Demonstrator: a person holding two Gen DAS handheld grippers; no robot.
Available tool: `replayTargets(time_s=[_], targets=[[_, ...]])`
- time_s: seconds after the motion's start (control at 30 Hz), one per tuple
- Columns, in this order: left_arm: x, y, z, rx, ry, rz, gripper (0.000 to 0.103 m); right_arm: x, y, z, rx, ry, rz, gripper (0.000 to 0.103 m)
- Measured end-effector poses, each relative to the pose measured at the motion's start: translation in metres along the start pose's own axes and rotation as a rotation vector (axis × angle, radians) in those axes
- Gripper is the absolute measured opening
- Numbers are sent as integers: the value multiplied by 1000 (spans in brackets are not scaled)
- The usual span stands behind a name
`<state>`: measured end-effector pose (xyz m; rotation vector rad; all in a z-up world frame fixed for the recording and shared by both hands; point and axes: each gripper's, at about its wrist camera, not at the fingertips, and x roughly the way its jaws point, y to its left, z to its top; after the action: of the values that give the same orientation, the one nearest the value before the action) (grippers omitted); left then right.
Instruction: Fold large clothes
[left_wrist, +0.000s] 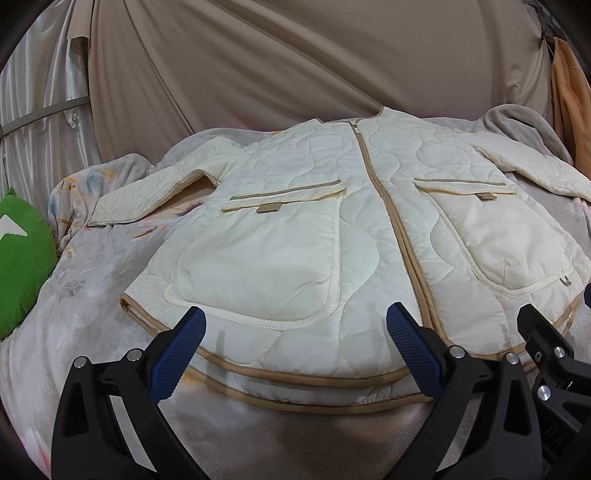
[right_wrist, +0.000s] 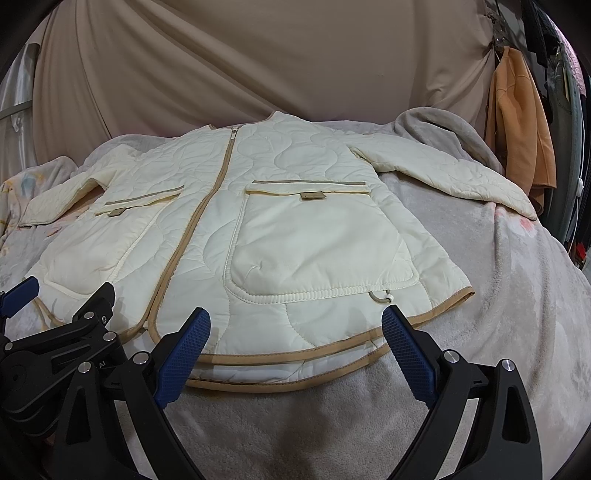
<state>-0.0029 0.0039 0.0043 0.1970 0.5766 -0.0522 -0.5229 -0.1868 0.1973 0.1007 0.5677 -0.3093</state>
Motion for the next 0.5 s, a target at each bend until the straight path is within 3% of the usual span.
replayTargets(time_s=[0.5], targets=[[-2,2,2,1,-1,1,96,0,0,0,0,0,1,92]])
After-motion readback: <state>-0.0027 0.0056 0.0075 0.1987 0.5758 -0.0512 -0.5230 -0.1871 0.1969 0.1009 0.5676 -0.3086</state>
